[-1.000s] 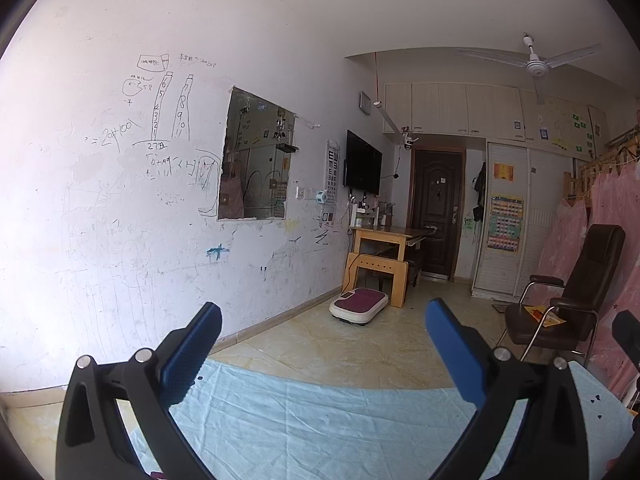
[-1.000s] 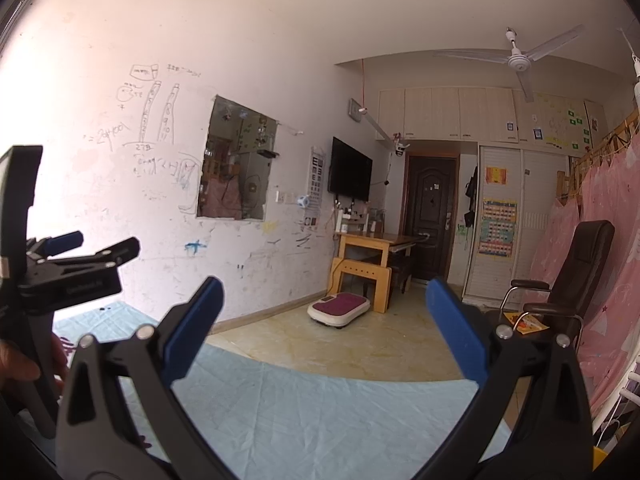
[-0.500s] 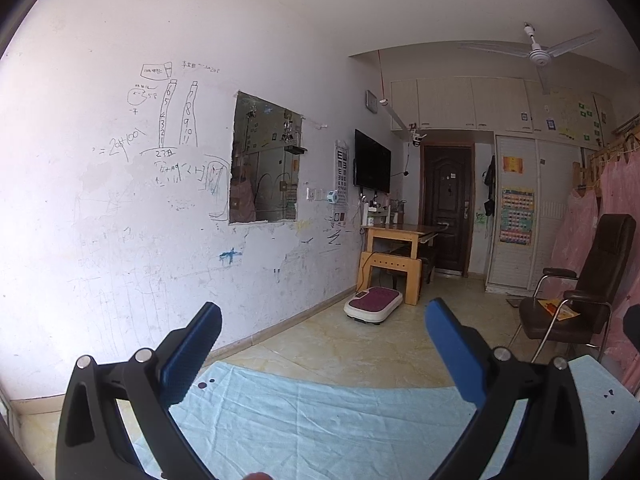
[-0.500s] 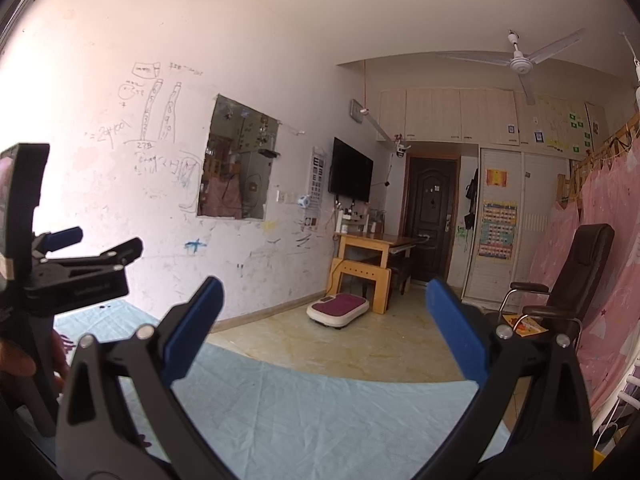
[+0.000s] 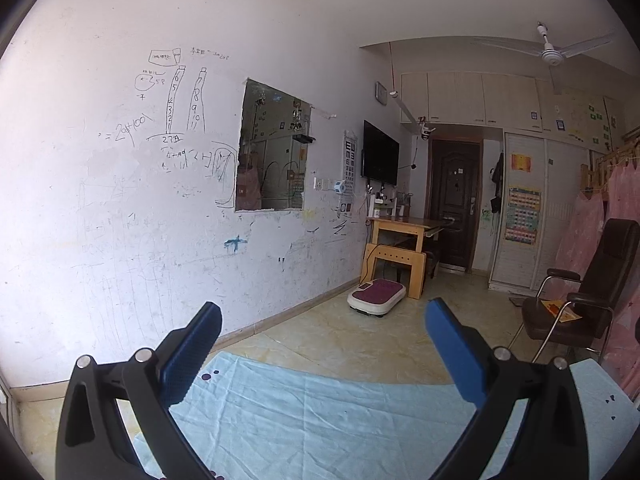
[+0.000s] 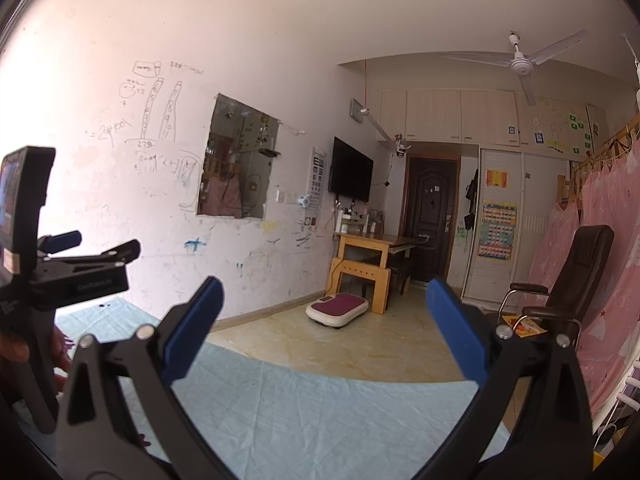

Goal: Collect trash

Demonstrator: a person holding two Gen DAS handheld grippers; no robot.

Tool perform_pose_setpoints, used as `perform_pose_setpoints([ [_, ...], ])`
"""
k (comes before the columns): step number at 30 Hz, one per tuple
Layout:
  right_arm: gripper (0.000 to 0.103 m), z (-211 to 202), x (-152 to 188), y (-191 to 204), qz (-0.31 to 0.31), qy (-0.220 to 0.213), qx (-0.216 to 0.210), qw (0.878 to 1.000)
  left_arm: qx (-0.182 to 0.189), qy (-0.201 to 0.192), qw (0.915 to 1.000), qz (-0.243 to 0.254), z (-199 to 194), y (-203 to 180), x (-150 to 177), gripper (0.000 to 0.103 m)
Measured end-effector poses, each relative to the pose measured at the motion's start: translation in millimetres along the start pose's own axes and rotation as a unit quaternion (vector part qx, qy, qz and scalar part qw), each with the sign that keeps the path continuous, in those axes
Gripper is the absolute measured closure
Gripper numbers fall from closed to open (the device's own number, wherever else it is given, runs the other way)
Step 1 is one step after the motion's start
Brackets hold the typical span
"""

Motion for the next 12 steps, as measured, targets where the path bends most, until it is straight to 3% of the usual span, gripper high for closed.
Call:
perform_pose_setpoints([
  [6,0.005,0.4,0.5,-0.7,-0.001,0.001,0.001,1.0,0.021,0.006,0.9998,0.003,1.0,-4.5,1.6,0.006],
  [12,0.005,0.3,0.7,-1.1,-0.001,0.001,0.001,1.0,0.019,0.01,0.9997,0.007,8.3,-4.2,-0.1,0.006],
])
Point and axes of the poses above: each gripper's, at about its wrist camera, not at the fingertips, and z roughly the way its jaws point, y to its left, x to its underside, the point moved 4 cm from there along z, roughly the way its jaws point, and after that the axes turned 8 degrees about x, right-handed, at the moved point
